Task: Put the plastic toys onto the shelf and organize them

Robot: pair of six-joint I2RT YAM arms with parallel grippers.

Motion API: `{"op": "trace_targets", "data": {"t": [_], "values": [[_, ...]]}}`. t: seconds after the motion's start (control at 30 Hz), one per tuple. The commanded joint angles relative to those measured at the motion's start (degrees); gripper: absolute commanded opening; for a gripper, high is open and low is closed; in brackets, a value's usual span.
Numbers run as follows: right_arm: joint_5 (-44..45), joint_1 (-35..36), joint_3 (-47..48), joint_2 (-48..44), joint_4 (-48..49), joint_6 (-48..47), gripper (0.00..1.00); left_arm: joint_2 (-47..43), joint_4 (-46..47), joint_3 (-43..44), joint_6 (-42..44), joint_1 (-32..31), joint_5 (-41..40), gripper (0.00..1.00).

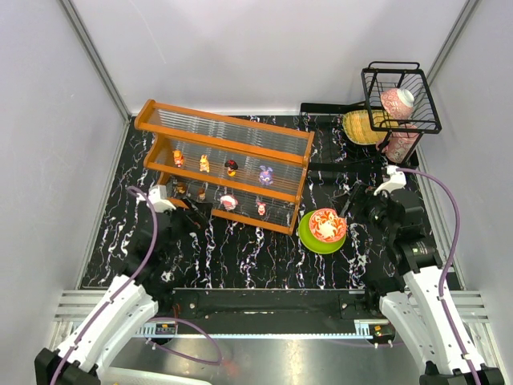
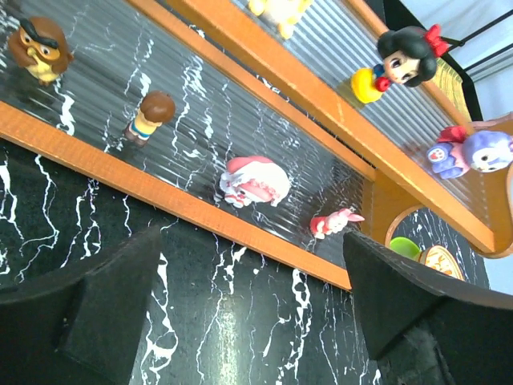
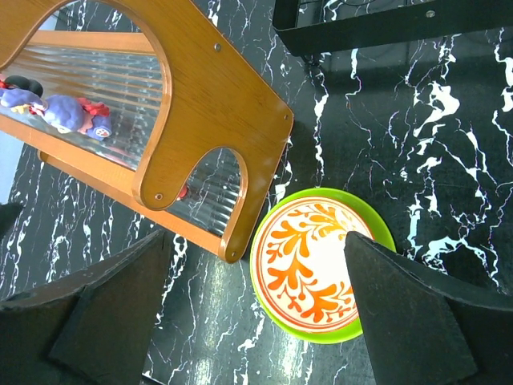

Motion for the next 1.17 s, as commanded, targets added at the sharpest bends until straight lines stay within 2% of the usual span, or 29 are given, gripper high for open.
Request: {"op": "trace_targets", "data": {"t": [0.0,0.27,0.6,0.83,1.13], "values": [[0.9,-0.2,-0.5,0.0,2.6,-0.2,0.96,-2.8,-10.8,6.9,0.8,0.2,1.2,0.99],[4.6,-0.2,-1.0,-2.5,2.5,0.3,0.97,-2.5,-23.7,19.1,0.0,0.3,-2.8,0.99],[13.0,-0.2,-0.3,-2.6,-0.6,2.1,1.00,-4.5,-35.4,31.6,4.5,0.2,-16.9,0.99],[22.7,-0.3,0.7,-1.8,-4.5,5.6,1.00,-10.6,-42.9,33.1,2.7,0.2,-26.1,0.99],[25.6,-0.2,-1.2,-3.6,-4.0,7.6,1.00,-18.5,-45.5,31.3,1.3,0.2,-30.6,0.99]]}}
